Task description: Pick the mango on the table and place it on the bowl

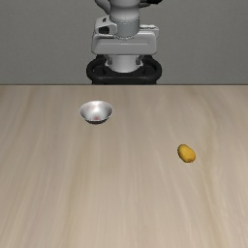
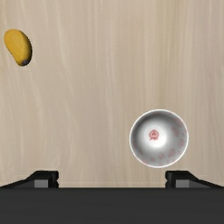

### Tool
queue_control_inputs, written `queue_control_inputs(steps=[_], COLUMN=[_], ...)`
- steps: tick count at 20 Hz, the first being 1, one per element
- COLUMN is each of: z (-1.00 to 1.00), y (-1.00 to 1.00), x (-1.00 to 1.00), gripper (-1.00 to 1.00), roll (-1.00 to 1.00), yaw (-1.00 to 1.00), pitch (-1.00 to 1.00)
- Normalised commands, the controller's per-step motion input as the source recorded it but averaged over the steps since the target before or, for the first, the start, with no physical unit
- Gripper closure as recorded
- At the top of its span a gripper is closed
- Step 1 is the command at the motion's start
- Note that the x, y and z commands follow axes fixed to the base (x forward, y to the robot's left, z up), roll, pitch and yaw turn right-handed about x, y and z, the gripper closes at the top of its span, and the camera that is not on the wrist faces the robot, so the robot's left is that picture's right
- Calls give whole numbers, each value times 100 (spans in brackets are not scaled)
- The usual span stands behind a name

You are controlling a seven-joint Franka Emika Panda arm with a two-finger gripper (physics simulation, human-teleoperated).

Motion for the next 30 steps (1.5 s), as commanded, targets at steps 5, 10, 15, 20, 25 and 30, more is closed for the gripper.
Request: queue_control_inputs(steps=[5, 10, 15, 20, 25, 30], z=[0, 0, 0, 0, 0, 0], y=[100, 100, 100, 20, 0, 0], x=[0, 0, 0, 80, 100, 100], gripper=[-100, -100, -100, -100, -100, -100], roll=[0, 0, 0, 0, 0, 0], yaw=[0, 0, 0, 0, 0, 0], pitch=[0, 0, 0, 0, 0, 0])
